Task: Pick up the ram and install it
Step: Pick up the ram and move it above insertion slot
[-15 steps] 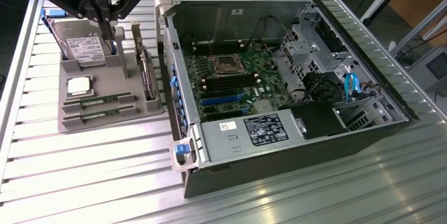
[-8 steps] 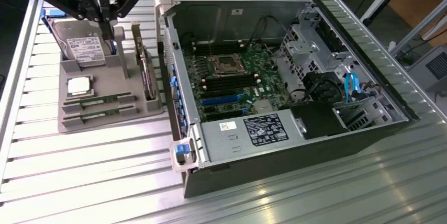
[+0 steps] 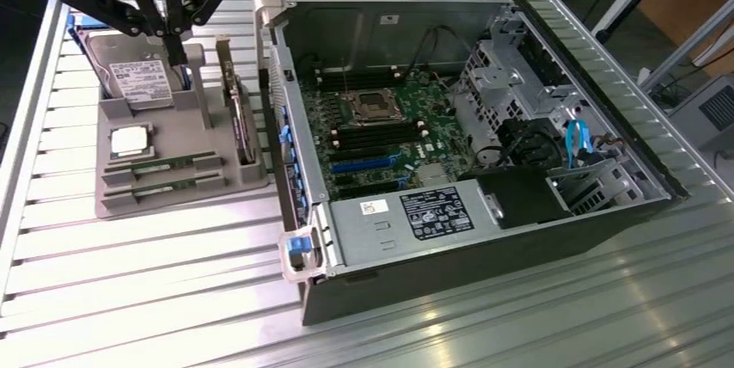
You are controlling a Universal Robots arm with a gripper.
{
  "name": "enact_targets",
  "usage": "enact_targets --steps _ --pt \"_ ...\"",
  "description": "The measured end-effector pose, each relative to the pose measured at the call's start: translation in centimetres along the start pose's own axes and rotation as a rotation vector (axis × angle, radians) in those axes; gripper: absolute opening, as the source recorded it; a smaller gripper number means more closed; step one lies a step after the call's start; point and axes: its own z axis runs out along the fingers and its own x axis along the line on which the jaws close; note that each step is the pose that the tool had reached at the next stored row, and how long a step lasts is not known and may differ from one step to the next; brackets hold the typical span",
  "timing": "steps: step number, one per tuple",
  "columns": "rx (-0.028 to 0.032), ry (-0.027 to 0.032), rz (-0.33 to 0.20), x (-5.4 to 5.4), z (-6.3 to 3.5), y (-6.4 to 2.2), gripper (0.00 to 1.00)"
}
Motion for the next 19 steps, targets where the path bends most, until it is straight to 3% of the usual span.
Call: enact_targets --steps 12,19 --pt "-0.0043 0.0086 -0.195 0.00 0.00 0.00 0.10" --pt "-0.0060 0.0122 -0.278 0.00 0.00 0.00 0.10"
